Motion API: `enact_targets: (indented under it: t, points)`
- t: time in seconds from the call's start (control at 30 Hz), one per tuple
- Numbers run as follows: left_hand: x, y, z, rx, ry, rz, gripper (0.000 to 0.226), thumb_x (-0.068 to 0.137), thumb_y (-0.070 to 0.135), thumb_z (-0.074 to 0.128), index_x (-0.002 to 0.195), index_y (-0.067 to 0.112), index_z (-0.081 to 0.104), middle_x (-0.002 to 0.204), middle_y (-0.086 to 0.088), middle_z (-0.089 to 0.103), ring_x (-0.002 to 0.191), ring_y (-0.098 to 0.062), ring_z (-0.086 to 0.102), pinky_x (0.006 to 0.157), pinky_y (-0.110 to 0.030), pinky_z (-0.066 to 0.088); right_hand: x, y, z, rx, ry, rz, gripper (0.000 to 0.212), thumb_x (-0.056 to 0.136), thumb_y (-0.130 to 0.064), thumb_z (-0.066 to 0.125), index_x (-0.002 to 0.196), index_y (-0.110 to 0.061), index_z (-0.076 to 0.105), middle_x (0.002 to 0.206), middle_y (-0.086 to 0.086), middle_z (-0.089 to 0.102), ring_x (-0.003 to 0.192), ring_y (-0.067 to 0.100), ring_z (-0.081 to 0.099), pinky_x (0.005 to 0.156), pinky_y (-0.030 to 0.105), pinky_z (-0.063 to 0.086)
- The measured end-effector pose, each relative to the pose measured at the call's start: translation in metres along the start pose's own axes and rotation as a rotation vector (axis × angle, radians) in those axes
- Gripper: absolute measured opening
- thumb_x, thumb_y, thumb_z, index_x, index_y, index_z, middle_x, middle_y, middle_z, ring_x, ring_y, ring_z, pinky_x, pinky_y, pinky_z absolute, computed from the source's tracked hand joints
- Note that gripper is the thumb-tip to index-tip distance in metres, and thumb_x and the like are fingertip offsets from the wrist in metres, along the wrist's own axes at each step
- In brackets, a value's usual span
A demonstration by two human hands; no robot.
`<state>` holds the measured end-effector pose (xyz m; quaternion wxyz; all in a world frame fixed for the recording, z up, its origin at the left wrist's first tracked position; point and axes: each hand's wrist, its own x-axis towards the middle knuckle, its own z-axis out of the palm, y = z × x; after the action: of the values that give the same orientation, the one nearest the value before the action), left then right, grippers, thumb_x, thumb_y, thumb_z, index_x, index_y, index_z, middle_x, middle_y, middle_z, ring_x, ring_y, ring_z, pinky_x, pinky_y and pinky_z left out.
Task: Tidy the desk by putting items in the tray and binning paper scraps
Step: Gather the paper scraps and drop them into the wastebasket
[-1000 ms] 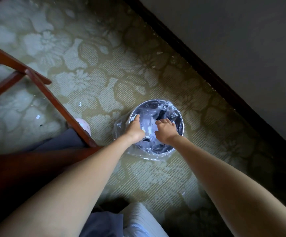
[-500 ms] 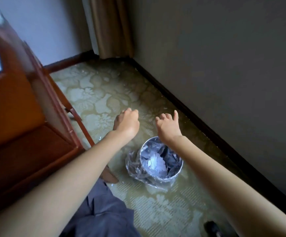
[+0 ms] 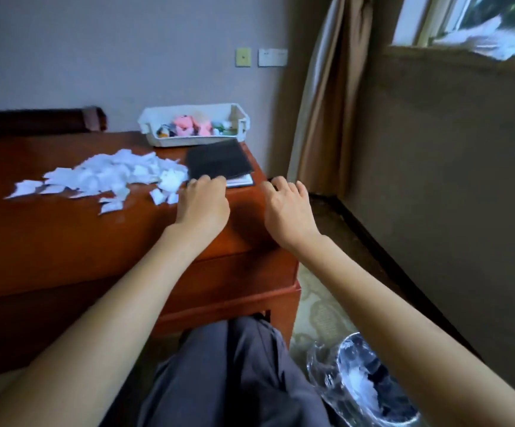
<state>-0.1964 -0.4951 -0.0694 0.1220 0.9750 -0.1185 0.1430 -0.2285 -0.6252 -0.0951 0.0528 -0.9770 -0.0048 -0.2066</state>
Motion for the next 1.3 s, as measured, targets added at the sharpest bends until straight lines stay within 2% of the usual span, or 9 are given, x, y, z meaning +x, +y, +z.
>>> enact_targets:
  t: [0.13,0.3,0.4,0.6,0.77,1.03,1.17,1.23,1.3]
  points:
    - [-0.014,-0.084,-0.003,0.044,-0.012,-0.171,0.041,0.093,0.002,0.036,0.131,0.008,0.051,0.134,-0.019,0.048,0.126,-0.035,0.040,0.103,-0.040,0.037,0.019,-0.078,0.026,0.129,-0.118,-0.135,0.039,0.090,-0.005,0.041,0.128,-0.008,0.044,0.130,0.016,0.047,0.117,0.035,0.048,0.092,0.041,0.040]
    - [-0.011,-0.158,0.001,0.040,-0.045,-0.376,0.049,0.099,0.018,0.038,0.146,0.014,0.026,0.154,-0.015,0.021,0.145,-0.030,0.008,0.114,-0.043,0.023,0.043,-0.136,0.056,0.235,-0.142,-0.216,0.053,0.092,-0.013,0.044,0.143,-0.011,0.029,0.154,0.019,0.021,0.139,0.035,0.026,0.111,0.041,0.028]
    - [-0.001,-0.179,0.008,0.026,-0.085,-0.382,0.058,0.099,0.034,0.039,0.150,0.018,0.016,0.158,-0.016,0.005,0.147,-0.031,-0.007,0.117,-0.046,0.016,0.064,-0.150,0.069,0.217,-0.075,-0.225,0.059,0.094,-0.021,0.046,0.146,-0.010,0.022,0.158,0.018,0.008,0.146,0.033,0.010,0.119,0.042,0.016]
    - [0.031,-0.196,0.023,-0.010,-0.145,-0.273,0.058,0.097,0.047,0.030,0.150,0.035,0.007,0.160,-0.006,-0.010,0.145,-0.030,-0.019,0.118,-0.049,-0.002,0.097,-0.159,0.090,0.180,-0.279,-0.071,0.064,0.096,-0.041,0.035,0.149,-0.012,0.013,0.158,0.019,0.002,0.146,0.034,0.003,0.120,0.041,0.009]
    - [0.046,-0.204,0.024,-0.013,-0.229,-0.326,0.049,0.097,0.048,0.024,0.145,0.036,0.027,0.157,-0.006,0.019,0.145,-0.034,0.006,0.118,-0.049,0.004,0.101,-0.157,0.089,0.240,-0.335,-0.102,0.044,0.097,-0.038,0.035,0.129,-0.011,0.046,0.133,0.012,0.047,0.126,0.028,0.041,0.109,0.038,0.029]
    - [-0.005,-0.192,0.012,0.024,-0.034,-0.121,0.042,0.097,0.033,0.040,0.137,0.020,0.043,0.132,-0.009,0.047,0.123,-0.028,0.045,0.109,-0.038,0.028,0.074,-0.145,0.072,0.224,-0.186,-0.215,0.040,0.089,-0.033,0.050,0.121,-0.008,0.047,0.123,0.013,0.049,0.114,0.030,0.045,0.094,0.037,0.039]
    - [-0.007,-0.190,0.012,0.063,0.060,-0.181,0.069,0.086,0.046,0.053,0.144,0.018,0.027,0.134,-0.013,0.035,0.129,-0.031,0.032,0.109,-0.041,0.027,0.076,-0.146,0.071,0.199,-0.164,-0.144,0.062,0.085,-0.051,0.051,0.135,-0.018,0.034,0.148,0.011,0.025,0.134,0.030,0.027,0.105,0.040,0.031]
    - [0.002,-0.191,0.015,0.009,-0.045,-0.268,0.078,0.086,0.056,0.048,0.149,0.027,0.012,0.152,-0.011,0.016,0.143,-0.032,0.012,0.114,-0.045,0.018,0.082,-0.148,0.074,0.198,-0.270,-0.108,0.065,0.087,-0.056,0.044,0.141,-0.026,0.026,0.153,0.010,0.019,0.139,0.032,0.020,0.109,0.043,0.025]
    - [0.013,-0.192,0.019,0.022,-0.156,-0.304,0.071,0.088,0.060,0.039,0.148,0.034,0.010,0.156,-0.007,0.012,0.144,-0.031,0.010,0.114,-0.045,0.016,0.089,-0.150,0.079,0.142,-0.341,-0.120,0.057,0.090,-0.057,0.035,0.140,-0.029,0.030,0.148,0.011,0.029,0.136,0.033,0.025,0.109,0.043,0.024]
